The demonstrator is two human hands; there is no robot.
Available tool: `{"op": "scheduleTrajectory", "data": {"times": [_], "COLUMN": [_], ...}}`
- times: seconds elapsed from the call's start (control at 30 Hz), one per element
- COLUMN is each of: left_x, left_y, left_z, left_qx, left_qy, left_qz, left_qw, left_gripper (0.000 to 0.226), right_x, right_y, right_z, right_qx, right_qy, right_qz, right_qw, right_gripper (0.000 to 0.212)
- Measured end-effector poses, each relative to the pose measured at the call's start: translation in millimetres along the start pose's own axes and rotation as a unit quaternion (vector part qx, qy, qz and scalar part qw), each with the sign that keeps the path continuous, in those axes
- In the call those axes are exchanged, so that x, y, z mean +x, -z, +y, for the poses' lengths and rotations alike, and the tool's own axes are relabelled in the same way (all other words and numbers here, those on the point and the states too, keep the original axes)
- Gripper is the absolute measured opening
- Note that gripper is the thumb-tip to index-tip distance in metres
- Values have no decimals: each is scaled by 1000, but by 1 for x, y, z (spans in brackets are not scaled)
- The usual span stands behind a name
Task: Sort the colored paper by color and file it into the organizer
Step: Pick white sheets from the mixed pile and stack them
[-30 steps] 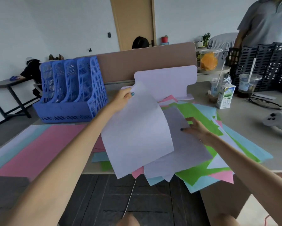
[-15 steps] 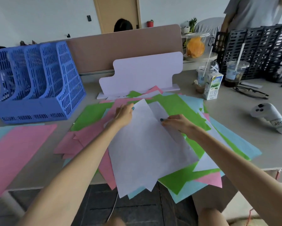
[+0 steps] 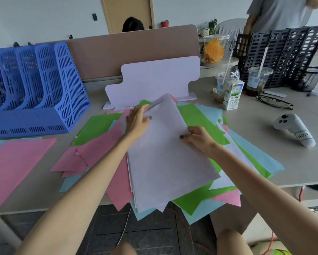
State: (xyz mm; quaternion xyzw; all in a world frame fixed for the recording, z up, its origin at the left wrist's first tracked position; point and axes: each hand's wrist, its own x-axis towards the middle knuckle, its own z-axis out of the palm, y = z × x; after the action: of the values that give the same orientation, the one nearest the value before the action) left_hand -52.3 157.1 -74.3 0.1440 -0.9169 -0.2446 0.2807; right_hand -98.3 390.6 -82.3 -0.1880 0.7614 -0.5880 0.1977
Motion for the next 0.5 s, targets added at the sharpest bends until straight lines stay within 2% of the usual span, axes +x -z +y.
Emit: {"op": "scheduleTrajectory", "data": {"times": [0.1, 0.2, 0.27, 0.3, 0.37, 0.43, 0.5], "left_x": [-14, -32, -45, -52, -65, -74, -82], "left_y": [12, 26, 37, 43, 55, 62, 68], "left_z": [-5, -7, -2, 3, 15, 21, 26], "left_qx": [-8, -29, -152, -243, -391, -448, -498], "left_qy": [22, 89, 137, 165, 207, 223, 254], "left_qz": [52, 109, 115, 103, 46, 6, -32], "left_qw": [998, 990, 972, 950, 896, 866, 829], "left_gripper": [63, 83, 89, 86, 63, 35, 21], "right_x": [-3, -9, -12, -14, -18, -23, -29], "right_y": [0, -1, -1, -1, -1, -1, -2], "right_z": [1, -1, -2, -3, -7, -13, -20], "right_qx": [43, 94, 133, 149, 175, 202, 230], "right_qy": [21, 42, 53, 58, 68, 75, 75], "right_qz": [14, 30, 35, 37, 39, 41, 46], "right_qw": [999, 994, 989, 986, 982, 976, 969], "right_gripper": [18, 21, 22, 23, 22, 18, 15]}}
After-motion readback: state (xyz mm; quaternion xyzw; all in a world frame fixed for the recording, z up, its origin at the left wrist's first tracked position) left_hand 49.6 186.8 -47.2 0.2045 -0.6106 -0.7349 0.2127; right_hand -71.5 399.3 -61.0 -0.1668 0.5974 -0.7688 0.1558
